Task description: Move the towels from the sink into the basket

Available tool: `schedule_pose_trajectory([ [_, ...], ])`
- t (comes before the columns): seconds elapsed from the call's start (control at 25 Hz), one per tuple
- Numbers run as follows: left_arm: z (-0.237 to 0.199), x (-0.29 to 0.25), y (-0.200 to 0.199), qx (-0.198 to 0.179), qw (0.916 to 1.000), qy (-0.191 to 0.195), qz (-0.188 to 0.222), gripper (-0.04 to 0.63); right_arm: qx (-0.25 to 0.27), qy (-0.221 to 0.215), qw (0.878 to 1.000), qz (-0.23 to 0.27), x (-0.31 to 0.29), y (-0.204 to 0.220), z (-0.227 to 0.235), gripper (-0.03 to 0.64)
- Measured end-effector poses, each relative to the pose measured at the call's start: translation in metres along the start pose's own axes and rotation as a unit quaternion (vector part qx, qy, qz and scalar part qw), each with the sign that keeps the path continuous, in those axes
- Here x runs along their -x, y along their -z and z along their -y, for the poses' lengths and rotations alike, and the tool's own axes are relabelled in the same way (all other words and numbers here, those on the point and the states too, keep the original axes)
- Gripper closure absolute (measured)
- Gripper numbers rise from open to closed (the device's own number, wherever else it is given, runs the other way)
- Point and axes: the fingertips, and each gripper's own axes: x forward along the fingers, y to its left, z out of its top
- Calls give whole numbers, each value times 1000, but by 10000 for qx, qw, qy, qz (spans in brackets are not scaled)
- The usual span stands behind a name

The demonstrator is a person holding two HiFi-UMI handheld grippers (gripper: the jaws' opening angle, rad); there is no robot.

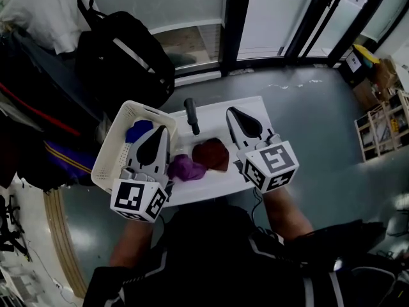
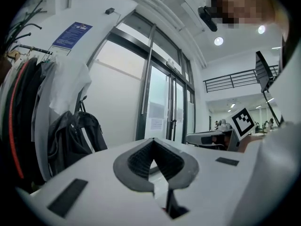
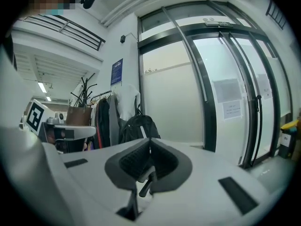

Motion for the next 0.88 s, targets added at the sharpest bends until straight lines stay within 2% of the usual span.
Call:
schedule_pose_trajectory([
  [0.32,5,-3,0,-86,10000,-27,-34,589,4,-12,10000,53,3,-3,1,603],
  [0.64,10,-8,1,15,10000,14,-41,589,-7,-11,10000,41,5,-3,5,601],
  [0.76,16,-8,3,188,9998,59,104,589,56,120,9999,48,5,5,14,600],
  [0.88,17,-13,19,224,9997,44,-25,589,60,71,9999,-122,0,24,19,569],
])
